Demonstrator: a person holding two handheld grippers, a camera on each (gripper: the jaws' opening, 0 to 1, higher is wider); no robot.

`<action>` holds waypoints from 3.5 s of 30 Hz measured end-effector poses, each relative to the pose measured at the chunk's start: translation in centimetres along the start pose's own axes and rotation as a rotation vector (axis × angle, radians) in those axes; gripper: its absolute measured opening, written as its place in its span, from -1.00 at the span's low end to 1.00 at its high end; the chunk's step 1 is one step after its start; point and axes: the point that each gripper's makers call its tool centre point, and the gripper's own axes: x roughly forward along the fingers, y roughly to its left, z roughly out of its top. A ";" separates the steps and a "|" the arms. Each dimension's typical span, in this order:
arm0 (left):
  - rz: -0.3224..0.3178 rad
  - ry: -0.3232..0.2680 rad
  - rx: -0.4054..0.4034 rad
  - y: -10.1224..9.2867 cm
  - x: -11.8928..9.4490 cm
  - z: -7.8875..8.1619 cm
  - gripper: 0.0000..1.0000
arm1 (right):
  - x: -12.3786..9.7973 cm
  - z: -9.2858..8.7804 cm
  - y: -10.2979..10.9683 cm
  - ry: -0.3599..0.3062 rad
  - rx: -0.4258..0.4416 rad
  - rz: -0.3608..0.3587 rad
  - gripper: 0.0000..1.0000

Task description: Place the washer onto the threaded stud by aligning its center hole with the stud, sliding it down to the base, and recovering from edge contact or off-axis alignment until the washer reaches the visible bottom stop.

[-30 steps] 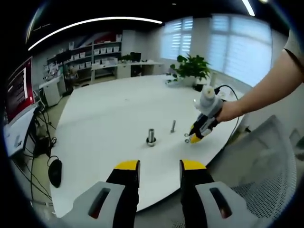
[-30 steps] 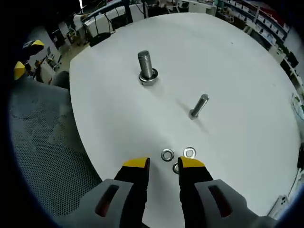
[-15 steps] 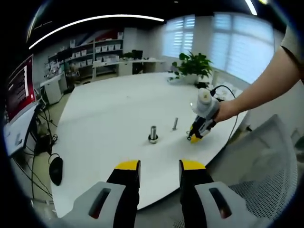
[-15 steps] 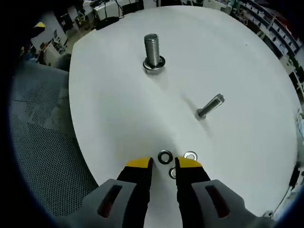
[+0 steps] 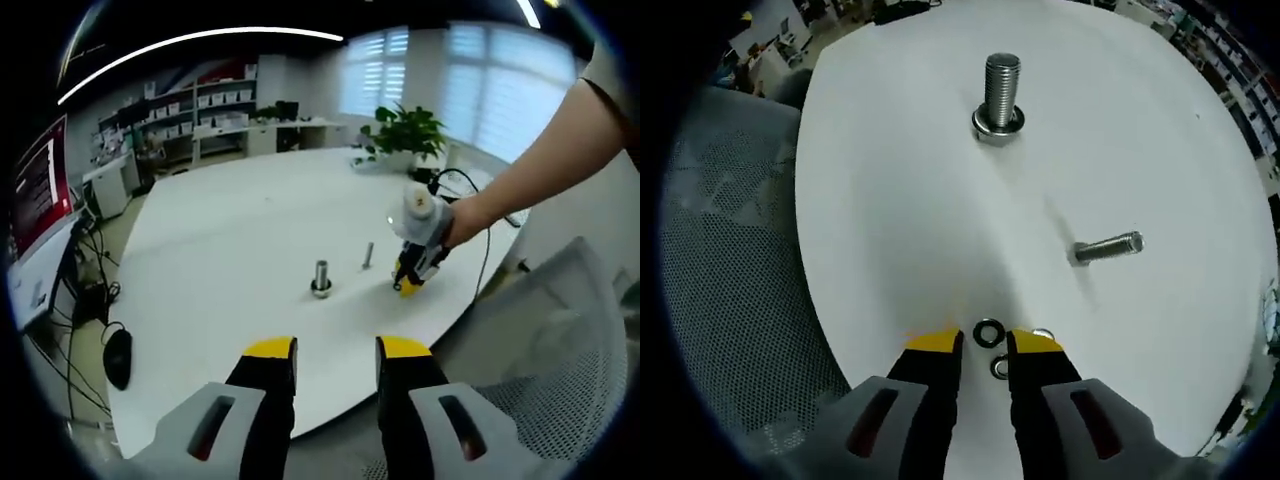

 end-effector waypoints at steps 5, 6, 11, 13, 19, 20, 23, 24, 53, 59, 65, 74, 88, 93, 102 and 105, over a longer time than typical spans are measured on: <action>0.003 -0.001 -0.003 0.0 0.0 0.0 -0.42 | 0.1 -0.1 -0.3 0.057 -0.039 -0.001 -0.67; 0.003 0.000 -0.003 0.0 0.0 0.0 -0.42 | 0.0 0.0 -0.2 0.062 -0.042 0.000 -0.67; 0.008 -0.002 -0.001 0.1 0.0 0.1 -0.45 | 0.0 -0.1 0.0 0.077 -0.024 -0.024 -0.67; 0.008 -0.004 -0.005 0.2 0.0 0.1 -0.45 | 0.1 -0.2 -0.1 0.078 -0.035 -0.024 -0.67; 0.012 -0.003 -0.005 0.2 -0.1 0.1 -0.45 | 0.0 -0.2 -0.1 0.068 -0.010 -0.018 -0.67; 0.013 -0.003 -0.005 0.2 -0.1 0.1 -0.45 | 0.0 -0.2 0.0 0.067 -0.016 -0.024 -0.67; 0.013 0.000 -0.004 0.2 0.0 0.0 -0.45 | 0.0 -0.2 -0.1 0.054 0.005 -0.034 -0.66; 0.013 0.001 -0.003 0.2 0.0 0.0 -0.45 | 0.0 -0.1 -0.1 0.054 -0.001 -0.033 -0.66; 0.020 0.004 -0.009 0.4 0.0 0.0 -0.47 | 0.0 0.0 -0.1 -0.011 0.071 -0.042 -0.72; 0.025 -0.003 -0.011 0.5 -0.1 0.1 -0.48 | 0.0 -0.1 -0.1 -0.028 0.076 -0.059 -0.72; 0.025 -0.005 -0.016 0.6 -0.1 0.1 -0.49 | -0.1 -0.3 0.3 -0.067 0.097 -0.032 -0.72; 0.026 -0.008 -0.019 0.6 -0.1 0.2 -0.50 | -1.8 1.0 -0.9 -0.109 0.114 -0.060 -0.72; 0.028 0.000 -0.014 0.7 -0.1 0.0 -0.51 | -4.9 3.0 -4.3 -0.164 0.116 -0.108 -0.72; 0.027 0.006 -0.012 0.7 -0.1 -0.1 -0.51 | -5.5 3.5 -4.7 -0.203 0.146 -0.115 -0.72; 0.031 0.007 -0.009 0.7 -0.1 -0.1 -0.51 | -6.6 5.6 -5.7 -0.281 0.128 -0.165 -0.72; 0.033 0.009 -0.012 0.8 -0.1 -0.1 -0.51 | -6.2 5.7 -5.8 -0.267 0.118 -0.170 -0.72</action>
